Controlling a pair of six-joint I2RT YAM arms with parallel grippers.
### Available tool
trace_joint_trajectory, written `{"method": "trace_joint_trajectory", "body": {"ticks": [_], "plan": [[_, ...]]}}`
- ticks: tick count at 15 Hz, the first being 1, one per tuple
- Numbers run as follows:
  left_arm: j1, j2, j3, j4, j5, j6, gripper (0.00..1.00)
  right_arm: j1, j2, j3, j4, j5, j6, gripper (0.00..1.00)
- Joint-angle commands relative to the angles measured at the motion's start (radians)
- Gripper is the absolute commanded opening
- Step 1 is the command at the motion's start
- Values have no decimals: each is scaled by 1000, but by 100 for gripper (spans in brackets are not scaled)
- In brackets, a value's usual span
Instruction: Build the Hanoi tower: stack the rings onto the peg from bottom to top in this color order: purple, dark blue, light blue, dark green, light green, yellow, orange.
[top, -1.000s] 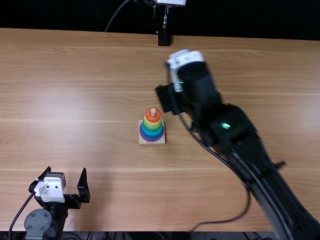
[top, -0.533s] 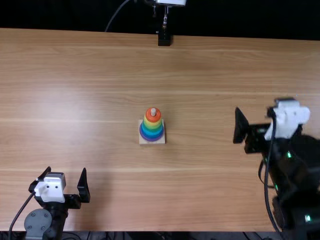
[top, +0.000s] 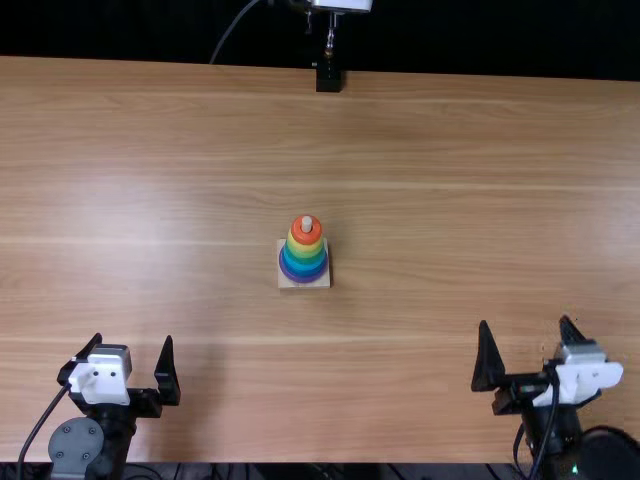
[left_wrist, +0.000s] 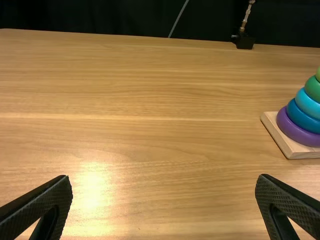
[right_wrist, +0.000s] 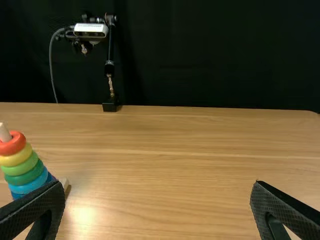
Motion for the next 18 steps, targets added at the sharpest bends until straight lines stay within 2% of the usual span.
{"method": "trace_joint_trajectory", "body": {"ticks": [1,2,3,6,7,8,9,10,18], "plan": [[6,-12,-105,-79,13,14,100,-28,-95,-68,4,-49,-53,100],[6,-12,-105,-79,13,14,100,-39,-135,-109,-7,-80,-91,100],[6,-12,-105,-79,13,14,100,-39,-146,-143,-15,-84,-112,100],[6,-12,-105,-79,13,14,100,-41,-235,-198,-17,-76,-99,100],[6,-12,-105,-79,13,14,100,-38,-235,-200,-13,-58,-95,100],[6,-12,-105,-79,13,14,100,-38,-235,-201,-9,-14,-93,100],[6,-12,-105,-79,13,14,100,-39,-235,-204,2,45,-93,100],[6,-12,-105,-79,13,14,100,-39,-235,-214,17,67,-88,100],[6,-12,-105,-79,13,16,100,-44,-235,-405,53,69,-89,100]]}}
